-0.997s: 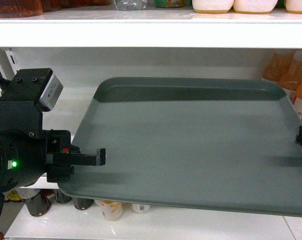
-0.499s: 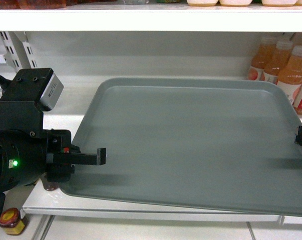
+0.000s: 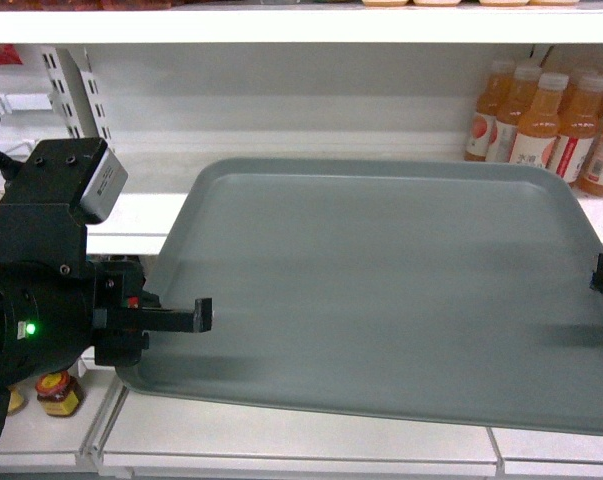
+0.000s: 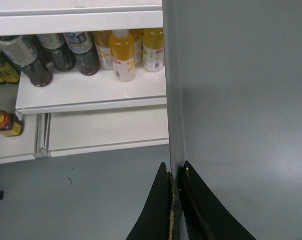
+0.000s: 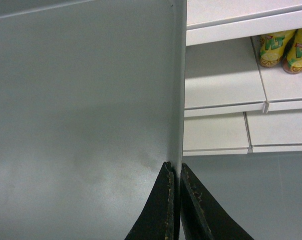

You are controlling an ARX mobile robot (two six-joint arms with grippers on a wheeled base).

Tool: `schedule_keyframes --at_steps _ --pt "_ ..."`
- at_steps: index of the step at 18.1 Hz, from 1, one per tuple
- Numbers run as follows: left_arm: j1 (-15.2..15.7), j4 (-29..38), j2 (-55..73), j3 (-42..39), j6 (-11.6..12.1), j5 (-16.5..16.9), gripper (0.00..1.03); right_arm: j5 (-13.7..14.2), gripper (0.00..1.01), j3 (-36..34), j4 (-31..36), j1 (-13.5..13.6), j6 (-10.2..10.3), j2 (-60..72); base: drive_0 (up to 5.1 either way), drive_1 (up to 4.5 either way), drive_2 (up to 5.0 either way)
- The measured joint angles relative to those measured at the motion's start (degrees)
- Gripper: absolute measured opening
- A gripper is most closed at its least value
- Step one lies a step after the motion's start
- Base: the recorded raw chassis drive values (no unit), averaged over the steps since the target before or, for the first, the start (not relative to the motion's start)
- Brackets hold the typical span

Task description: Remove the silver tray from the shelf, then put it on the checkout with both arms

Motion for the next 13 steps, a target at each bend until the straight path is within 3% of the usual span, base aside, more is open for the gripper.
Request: schedule_keyframes --at_steps 13 --pt "0.0 0.1 0.0 0.0 0.2 -0.1 0.03 0.0 0.02 0.0 0.0 0.0 0.0 0.0 0.1 -4.22 4.4"
